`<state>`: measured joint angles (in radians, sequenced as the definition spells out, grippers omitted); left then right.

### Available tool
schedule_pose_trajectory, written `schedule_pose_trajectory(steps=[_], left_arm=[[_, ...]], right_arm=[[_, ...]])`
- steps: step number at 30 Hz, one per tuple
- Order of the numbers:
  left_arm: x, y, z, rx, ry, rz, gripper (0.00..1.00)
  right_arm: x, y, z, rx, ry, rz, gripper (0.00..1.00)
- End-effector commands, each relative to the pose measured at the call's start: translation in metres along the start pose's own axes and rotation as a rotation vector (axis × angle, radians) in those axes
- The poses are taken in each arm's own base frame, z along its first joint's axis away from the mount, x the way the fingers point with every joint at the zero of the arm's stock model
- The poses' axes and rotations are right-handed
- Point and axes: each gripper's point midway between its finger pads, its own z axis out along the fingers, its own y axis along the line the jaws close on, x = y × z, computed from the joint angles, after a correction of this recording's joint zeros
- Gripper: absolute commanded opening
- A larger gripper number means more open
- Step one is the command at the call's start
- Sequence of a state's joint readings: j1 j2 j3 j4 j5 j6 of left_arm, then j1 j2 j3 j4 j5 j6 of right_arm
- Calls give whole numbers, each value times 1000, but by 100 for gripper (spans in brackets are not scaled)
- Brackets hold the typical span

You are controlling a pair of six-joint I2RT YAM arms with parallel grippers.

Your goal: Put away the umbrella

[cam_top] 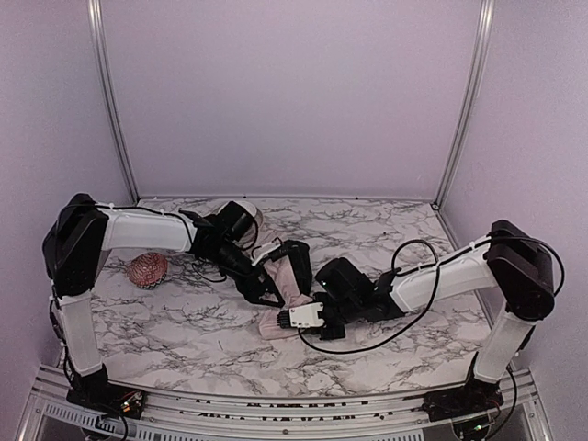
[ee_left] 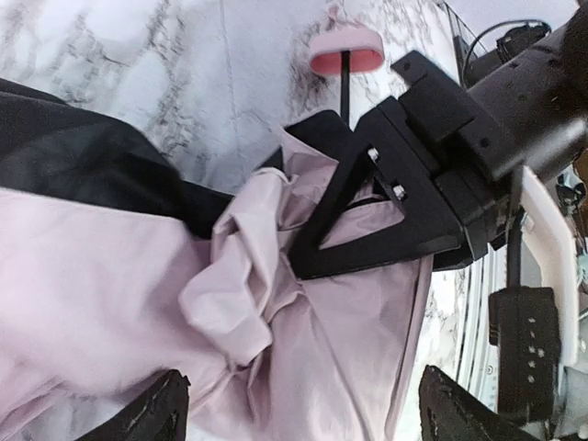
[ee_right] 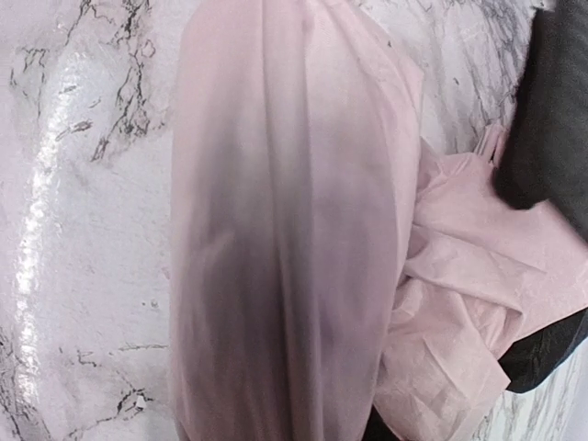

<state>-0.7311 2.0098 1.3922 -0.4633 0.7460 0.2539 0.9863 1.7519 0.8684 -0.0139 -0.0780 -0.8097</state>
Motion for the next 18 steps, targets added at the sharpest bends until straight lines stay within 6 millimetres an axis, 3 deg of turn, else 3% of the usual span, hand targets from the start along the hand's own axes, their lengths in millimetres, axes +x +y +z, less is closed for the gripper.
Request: schedule_pose_trajectory(steps=[1, 4, 7, 12, 13, 18], left_arm=[[-62, -4, -66, -221, -361, 181, 88], [-63, -21, -95, -314, -509, 301, 87], [-48, -35, -110, -424, -541, 405, 83], [-9, -62, -98, -594, -445, 663, 71], [-3, -66, -95, -610, -428, 697, 70], [19, -70, -76, -697, -321, 839, 73]], right_arm=[[14, 36, -2, -199, 64, 130, 24], [13, 40, -3, -291, 58, 248, 24], [16, 44, -4, -406, 57, 378, 24], [12, 55, -2, -614, 65, 539, 23], [21, 50, -1, -637, 77, 599, 23], [23, 55, 0, -823, 46, 774, 21]])
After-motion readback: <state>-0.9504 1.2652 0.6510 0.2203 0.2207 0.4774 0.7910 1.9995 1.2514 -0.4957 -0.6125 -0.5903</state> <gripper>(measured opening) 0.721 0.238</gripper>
